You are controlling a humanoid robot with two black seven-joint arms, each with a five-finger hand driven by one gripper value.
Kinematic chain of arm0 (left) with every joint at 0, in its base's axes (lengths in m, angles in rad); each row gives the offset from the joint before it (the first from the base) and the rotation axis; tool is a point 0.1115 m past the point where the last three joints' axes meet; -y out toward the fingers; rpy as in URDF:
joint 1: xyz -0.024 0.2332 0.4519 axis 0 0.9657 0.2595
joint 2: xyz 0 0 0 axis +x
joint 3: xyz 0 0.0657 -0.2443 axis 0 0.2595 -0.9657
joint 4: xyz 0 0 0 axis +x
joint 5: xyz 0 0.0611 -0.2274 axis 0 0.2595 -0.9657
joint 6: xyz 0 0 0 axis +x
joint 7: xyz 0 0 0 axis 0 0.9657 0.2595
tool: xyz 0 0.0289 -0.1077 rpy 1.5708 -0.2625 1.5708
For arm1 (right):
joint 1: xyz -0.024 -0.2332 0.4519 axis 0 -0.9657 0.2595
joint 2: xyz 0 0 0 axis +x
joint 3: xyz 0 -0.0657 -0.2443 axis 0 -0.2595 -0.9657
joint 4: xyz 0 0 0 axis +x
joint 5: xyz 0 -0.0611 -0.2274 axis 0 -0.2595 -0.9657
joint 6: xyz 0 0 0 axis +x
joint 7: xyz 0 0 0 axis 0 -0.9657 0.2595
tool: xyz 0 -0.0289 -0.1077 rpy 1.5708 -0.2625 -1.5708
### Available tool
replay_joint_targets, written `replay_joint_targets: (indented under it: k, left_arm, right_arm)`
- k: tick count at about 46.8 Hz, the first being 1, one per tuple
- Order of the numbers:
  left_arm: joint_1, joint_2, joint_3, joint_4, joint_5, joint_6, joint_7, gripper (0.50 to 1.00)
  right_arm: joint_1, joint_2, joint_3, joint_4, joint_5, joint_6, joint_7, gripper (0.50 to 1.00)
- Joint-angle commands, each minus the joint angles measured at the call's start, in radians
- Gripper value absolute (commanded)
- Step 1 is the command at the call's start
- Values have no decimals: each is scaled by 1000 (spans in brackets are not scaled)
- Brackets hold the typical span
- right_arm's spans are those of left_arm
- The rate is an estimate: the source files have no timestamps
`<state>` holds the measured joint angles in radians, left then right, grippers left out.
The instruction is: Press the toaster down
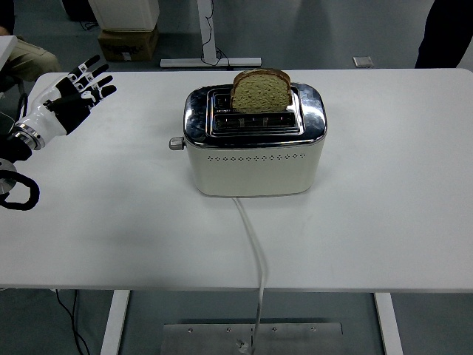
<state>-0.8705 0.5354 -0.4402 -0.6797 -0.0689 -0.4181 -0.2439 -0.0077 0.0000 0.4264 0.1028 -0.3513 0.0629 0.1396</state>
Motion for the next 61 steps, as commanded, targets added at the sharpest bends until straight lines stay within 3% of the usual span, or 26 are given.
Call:
replay_joint_targets:
  k: [1, 52, 61]
  left_arm:
    - [1, 0, 0, -1, 1, -4, 0, 1000]
    - [-2, -8, 0, -3, 6, -5, 0, 1000]
    - [-1, 0, -2, -6, 6, -27, 0, 1000]
  right_arm:
    - [0, 0, 0, 0, 0, 0, 0, 998]
    - [0, 0, -2, 0, 0, 0, 0, 1000]
    - [0, 0, 0, 0, 0, 0, 0, 998]
